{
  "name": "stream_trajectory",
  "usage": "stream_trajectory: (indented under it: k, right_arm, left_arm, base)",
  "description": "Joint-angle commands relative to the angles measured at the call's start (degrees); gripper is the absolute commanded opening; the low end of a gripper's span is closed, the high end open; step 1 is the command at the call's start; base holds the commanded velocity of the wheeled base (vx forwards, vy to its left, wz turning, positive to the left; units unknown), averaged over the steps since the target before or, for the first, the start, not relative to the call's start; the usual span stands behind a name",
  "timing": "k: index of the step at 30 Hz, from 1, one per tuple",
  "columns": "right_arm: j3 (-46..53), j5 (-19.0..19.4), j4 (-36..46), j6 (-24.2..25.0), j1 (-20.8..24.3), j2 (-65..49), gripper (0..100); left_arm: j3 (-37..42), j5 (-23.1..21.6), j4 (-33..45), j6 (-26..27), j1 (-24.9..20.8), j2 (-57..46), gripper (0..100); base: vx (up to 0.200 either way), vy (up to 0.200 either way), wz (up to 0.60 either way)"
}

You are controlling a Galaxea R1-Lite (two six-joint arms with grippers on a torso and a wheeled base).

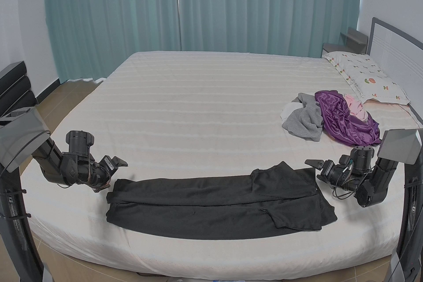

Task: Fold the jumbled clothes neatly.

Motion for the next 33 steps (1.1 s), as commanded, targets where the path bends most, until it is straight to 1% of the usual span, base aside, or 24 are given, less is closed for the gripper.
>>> stream_trajectory:
  k: [1,9,10,19,21,25,30,33]
  right_arm:
    - [-0.8,0.1,1.1,0.3,-0.5,1.7,100]
    - [-0.8,-0.1,1.1,0.3,-0.2,2.2,100]
    - [-0.7,-0.1,1.1,0.3,-0.1,2.2,100]
    - [-0.4,-0.2,1.0,0.3,-0.1,2.3,100]
    - [-0.5,-0.2,1.1,0.3,-0.2,2.3,100]
    - [-0.6,-0.6,1.2,0.3,-0.1,2.3,100]
    - [-1.2,-2.6,1.7,0.2,0.1,2.5,100]
    - [-1.4,-2.7,2.0,0.3,-0.1,2.5,100]
  left_arm:
    - [-1.9,0.3,-0.1,0.1,-0.7,3.2,100]
    - [-2.4,0.5,0.0,0.3,-0.8,3.5,100]
    - [-2.7,0.6,0.3,0.4,-0.9,3.6,0]
    - [-2.8,1.6,0.0,-0.2,-0.8,3.7,0]
    - [-2.7,1.6,0.0,-1.1,-0.8,3.6,0]
    - [-2.9,1.8,-0.1,-5.1,-0.8,3.3,0]
    - [-2.9,1.9,-0.1,-6.0,-0.4,3.2,0]
    - [-2.8,1.9,0.0,-6.5,-0.2,3.2,0]
  base:
    - [0.0,0.0,0.0]
    - [0.0,0.0,0.0]
    - [0.0,0.0,0.0]
    - [0.0,0.0,0.0]
    - [0.0,0.0,0.0]
    - [0.0,0.0,0.0]
    - [0.0,0.0,0.0]
    - [0.0,0.0,0.0]
